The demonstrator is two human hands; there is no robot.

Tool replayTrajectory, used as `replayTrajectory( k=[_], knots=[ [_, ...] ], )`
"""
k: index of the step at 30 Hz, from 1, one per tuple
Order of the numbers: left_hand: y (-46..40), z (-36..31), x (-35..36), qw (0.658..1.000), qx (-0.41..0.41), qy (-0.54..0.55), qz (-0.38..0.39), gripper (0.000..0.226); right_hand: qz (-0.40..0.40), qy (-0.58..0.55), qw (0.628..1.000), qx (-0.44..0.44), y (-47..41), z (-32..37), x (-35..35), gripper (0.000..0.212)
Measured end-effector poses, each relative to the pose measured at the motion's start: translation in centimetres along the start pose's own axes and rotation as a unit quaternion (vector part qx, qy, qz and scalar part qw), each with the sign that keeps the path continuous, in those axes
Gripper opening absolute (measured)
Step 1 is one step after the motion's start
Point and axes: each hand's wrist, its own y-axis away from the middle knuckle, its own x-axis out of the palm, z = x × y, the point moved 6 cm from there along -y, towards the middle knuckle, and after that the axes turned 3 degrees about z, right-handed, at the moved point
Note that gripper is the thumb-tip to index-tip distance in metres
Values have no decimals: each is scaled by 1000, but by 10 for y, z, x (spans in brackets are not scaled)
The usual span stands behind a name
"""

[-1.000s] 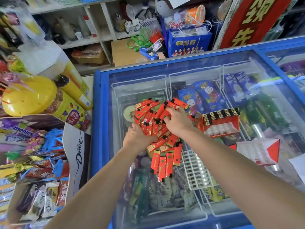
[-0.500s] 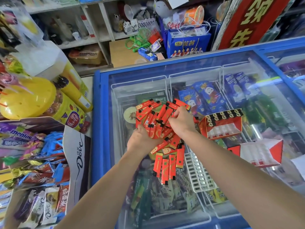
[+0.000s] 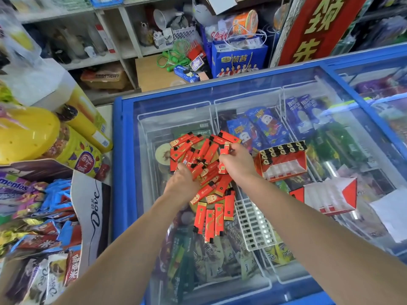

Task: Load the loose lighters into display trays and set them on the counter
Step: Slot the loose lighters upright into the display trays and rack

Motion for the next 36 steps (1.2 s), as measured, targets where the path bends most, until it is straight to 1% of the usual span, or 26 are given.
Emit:
replayTrajectory(
  k=[1,2,4,6,7,8,9,11,13,14,16,19,21,23,25,27,30,32,33,34,35,36],
  knots=[
    [0,-1,-2,1000,0,3,0,42,13,15,1000,-6,1,1,0,5],
    [0,-1,-4,1000,0,14,-1,38,22,27,999,-8,1,2,0,6],
    [-1,2,-8,998,-3,57,-4,31,36,46,998,-11,-2,5,2,16],
    [-2,5,-12,992,-4,122,2,31,44,77,996,-25,-8,12,6,31],
    [-3,8,-13,987,-6,161,6,33,49,117,991,-48,-10,17,8,32],
    [-3,10,-14,979,-9,202,8,34,55,174,980,-84,-12,23,11,28],
    [-3,12,-15,970,-15,244,9,32,57,238,961,-125,-13,29,14,23],
    [-3,16,-14,949,-21,314,14,19,68,370,906,-194,-18,36,20,20],
    [-4,19,-12,927,-26,374,25,7,79,464,857,-210,-24,36,25,33],
    [-4,20,-12,913,-32,405,34,7,87,491,841,-211,-26,36,27,39],
    [-3,21,-11,887,-45,456,53,10,101,519,817,-230,-26,37,32,47],
    [-1,19,-12,860,-36,503,78,16,109,563,775,-265,-25,38,40,48],
    [2,15,-14,854,-29,513,85,23,114,594,748,-272,-25,38,44,46],
    [2,13,-14,853,-24,514,84,26,115,620,729,-265,-26,37,44,44],
    [2,13,-15,850,-25,521,78,26,111,632,722,-257,-29,36,43,41],
    [1,15,-15,841,-36,534,75,25,108,631,725,-254,-30,37,42,40],
    [2,11,-14,836,-44,541,80,20,118,620,730,-262,-30,37,38,51],
    [3,5,-13,842,-39,532,82,16,120,608,735,-275,-25,39,33,56],
    [3,1,-12,847,-34,524,81,13,121,598,740,-283,-22,39,29,55],
    [4,-3,-11,853,-28,516,79,10,121,583,750,-289,-18,39,24,53],
    [5,-9,-11,858,-19,507,77,11,118,553,772,-291,-13,40,17,49],
    [6,-15,-10,865,-8,496,71,14,111,508,804,-289,-9,42,9,47]
  ],
)
